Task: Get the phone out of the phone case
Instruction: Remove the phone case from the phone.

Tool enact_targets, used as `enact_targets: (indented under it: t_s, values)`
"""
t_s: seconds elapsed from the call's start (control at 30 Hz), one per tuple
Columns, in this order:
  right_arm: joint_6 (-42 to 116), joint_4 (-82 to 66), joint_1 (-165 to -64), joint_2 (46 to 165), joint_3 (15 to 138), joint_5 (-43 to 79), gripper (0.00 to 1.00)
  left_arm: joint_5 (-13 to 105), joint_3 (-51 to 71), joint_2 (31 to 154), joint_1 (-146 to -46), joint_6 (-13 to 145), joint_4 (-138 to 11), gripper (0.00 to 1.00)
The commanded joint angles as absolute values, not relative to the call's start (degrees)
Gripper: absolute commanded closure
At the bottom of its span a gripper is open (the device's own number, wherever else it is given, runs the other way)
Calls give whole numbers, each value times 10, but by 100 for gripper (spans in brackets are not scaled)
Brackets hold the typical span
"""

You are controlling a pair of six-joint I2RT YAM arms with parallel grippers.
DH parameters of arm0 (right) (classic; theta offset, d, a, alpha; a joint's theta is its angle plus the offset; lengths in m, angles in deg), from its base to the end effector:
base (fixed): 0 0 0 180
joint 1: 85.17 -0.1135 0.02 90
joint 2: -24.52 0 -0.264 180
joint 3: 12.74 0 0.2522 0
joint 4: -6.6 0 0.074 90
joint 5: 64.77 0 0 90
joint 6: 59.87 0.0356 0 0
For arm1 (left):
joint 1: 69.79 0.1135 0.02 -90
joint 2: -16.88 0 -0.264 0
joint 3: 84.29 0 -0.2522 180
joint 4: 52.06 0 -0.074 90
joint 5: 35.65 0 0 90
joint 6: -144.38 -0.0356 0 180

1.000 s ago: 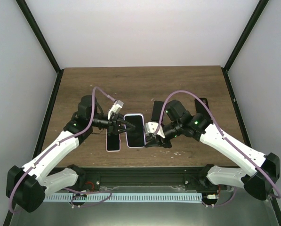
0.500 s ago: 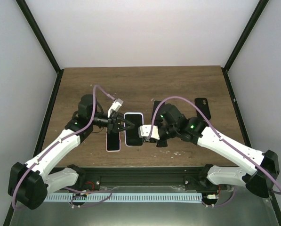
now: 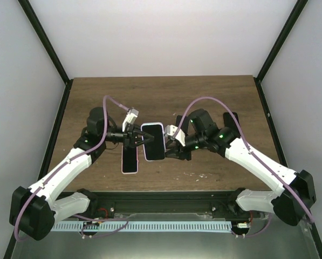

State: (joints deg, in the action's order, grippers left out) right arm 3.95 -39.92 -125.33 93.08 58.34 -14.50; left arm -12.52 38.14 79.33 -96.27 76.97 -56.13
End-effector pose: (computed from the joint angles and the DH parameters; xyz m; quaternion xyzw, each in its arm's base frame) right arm 0.1752 0.1776 0.2999 -0.5848 0.6520 0.3552 0.3267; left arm 0.1967 -0.1346 0.3124 0.3793 0.6218 -0.6062 0.3194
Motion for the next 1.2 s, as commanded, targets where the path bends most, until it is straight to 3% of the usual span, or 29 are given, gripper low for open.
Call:
enact_targets:
  t_s: [0.0,0.23,0.57,0.73,0.93,1.17]
  values:
    - [95,-277,-1244,953,641,-223,61,-216,374,783,-989,803,-552,100]
    - [156,-292,-1233,979,730,-296,42,-213,376,786,-990,802,-553,100]
    - [283,-233,-1232,1015,788,-405,33,-201,372,793,-996,783,-578,100]
    - [316,-200,-1231,1018,784,-450,35,-193,361,805,-1000,760,-616,100]
    - [309,-208,-1231,1013,780,-447,52,-179,353,809,-1000,741,-644,100]
    - [417,-119,-1180,1002,768,-532,52,-161,349,811,-1000,726,-667,100]
